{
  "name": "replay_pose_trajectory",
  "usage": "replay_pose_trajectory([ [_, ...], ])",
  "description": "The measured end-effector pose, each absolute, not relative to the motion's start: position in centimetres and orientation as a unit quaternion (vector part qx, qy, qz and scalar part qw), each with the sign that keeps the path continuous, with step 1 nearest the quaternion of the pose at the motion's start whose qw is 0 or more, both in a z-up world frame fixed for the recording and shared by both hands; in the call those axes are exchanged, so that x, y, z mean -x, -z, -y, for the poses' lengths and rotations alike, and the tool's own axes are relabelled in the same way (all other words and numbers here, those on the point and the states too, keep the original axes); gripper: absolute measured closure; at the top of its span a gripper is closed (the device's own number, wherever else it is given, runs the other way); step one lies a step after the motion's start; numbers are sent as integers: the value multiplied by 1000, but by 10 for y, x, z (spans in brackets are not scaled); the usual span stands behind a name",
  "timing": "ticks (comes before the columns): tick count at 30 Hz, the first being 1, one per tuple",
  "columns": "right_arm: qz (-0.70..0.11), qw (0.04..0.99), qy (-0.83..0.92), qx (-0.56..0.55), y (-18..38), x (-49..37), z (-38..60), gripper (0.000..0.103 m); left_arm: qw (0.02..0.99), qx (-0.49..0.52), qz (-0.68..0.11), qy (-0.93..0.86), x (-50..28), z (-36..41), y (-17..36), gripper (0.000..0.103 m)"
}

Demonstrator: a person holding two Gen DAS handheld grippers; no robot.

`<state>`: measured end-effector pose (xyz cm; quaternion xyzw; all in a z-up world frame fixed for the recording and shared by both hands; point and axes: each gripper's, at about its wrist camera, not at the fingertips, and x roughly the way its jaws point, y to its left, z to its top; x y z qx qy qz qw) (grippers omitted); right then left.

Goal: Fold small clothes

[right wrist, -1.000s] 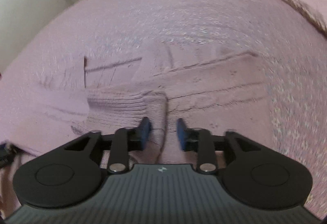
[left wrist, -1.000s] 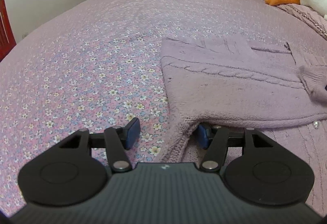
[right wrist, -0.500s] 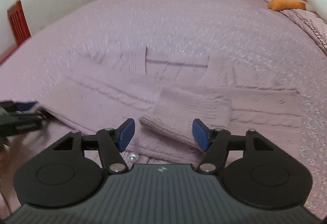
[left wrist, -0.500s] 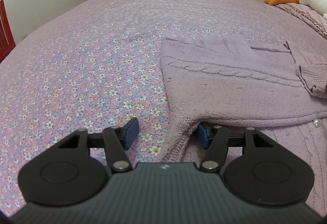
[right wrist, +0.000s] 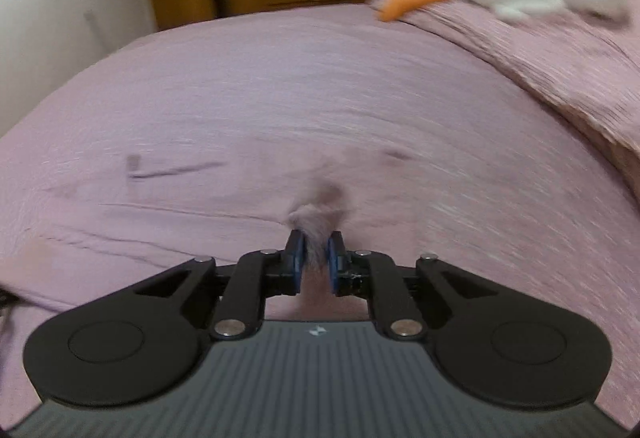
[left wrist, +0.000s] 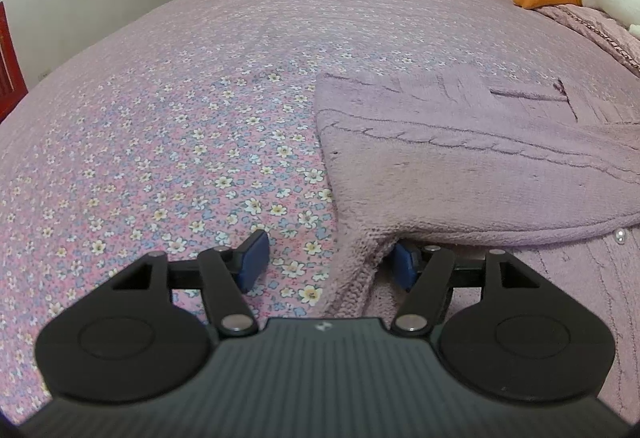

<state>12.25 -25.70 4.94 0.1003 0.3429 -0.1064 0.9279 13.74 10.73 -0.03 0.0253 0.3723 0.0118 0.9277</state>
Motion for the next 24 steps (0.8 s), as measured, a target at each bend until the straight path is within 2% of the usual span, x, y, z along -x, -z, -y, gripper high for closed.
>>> replay_pose_trajectory([
  [4, -351, 916, 107, -160, -38, -95, 291, 76, 924, -29, -381, -14, -134, -107, -4, 37],
  [9, -344, 920, 70, -176, -44, -59, 298, 52, 919, -35, -392, -15, -119, -112, -14, 37],
  [15, -353, 928, 10, -119, -69, -7, 271, 40, 920, -42, -388, -13, -89, -119, -31, 38],
  [20, -364, 928, -54, -57, -85, 31, 242, 36, 919, -50, -390, 8, -60, -123, -45, 38],
  [24, -375, 923, -86, -7, -83, 59, 220, 26, 915, -77, -395, 35, -32, -120, -51, 38],
])
